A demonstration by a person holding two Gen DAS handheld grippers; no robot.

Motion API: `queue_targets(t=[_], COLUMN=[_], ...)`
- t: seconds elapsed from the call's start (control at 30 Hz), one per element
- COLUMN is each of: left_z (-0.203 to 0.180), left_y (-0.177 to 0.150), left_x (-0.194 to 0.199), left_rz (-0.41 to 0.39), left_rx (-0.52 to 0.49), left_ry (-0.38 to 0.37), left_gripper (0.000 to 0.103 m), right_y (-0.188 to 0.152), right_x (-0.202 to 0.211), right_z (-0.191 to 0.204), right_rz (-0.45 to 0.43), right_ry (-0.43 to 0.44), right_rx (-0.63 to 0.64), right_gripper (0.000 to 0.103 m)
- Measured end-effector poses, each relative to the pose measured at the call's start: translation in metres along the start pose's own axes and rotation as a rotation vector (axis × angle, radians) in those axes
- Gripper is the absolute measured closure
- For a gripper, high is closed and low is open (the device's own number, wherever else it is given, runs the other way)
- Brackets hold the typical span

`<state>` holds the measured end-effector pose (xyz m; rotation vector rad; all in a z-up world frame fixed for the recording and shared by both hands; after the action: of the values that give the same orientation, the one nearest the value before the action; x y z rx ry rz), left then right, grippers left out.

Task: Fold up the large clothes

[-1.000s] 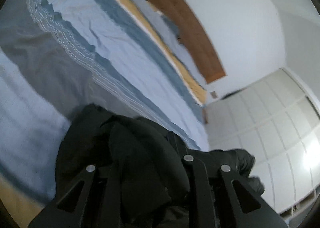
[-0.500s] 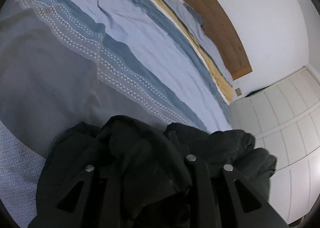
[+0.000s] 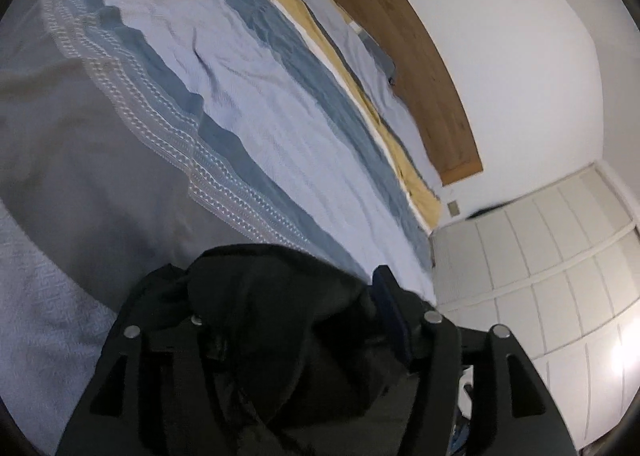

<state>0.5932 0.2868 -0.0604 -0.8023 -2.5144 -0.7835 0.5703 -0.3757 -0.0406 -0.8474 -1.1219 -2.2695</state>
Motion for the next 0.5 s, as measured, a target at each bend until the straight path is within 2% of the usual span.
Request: queue_targets(t=[0.1, 0.2, 0.3, 0.4, 0.5], left_z=[-0.003, -0.012, -0.016, -0.021, -0.036], left_y=[0.002, 0.005, 0.010, 0.011, -0.003], left_x=[0.021, 0.046, 0.077, 0.111, 0.149], left_rz=[-0.017, -0.030, -0.075, -0.101, -0.107], left_rx=[0.001, -0.041, -0.051, -0.058, -0.096], left_ry=[0.011, 0.038, 0.107, 0.139, 0.166], left_gripper=[0.043, 0.040, 0.032, 0.032, 0.032], right_y=[-0.004, -0.015, -0.035, -0.060, -0.077], right_x=[0.028, 0.054, 0.072, 0.098, 0.127], right_z=[0.012, 0.028, 0.040, 0.050, 0.057], right_rz=[-0.010, -0.007, 0.022, 0.049, 0.050], right_ry=[0.015, 0.022, 0.044, 0.077, 0.103], right_rx=[0.059, 0.142, 0.201, 0.234, 0.244], right_gripper=[0.007, 0.007, 0.007, 0.007, 0.007])
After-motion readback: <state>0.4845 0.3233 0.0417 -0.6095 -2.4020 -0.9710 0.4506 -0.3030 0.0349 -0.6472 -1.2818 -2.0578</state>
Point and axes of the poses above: each gripper's, at about its wrist camera, not at the fingertips, and x roughly against the way its jaws point, z to its left, y to its top, the point moved 4 cm from there along -x, roughly the way its jaws point, and after that the axes turned 5 degrees about -x, right-handed, at the moved point
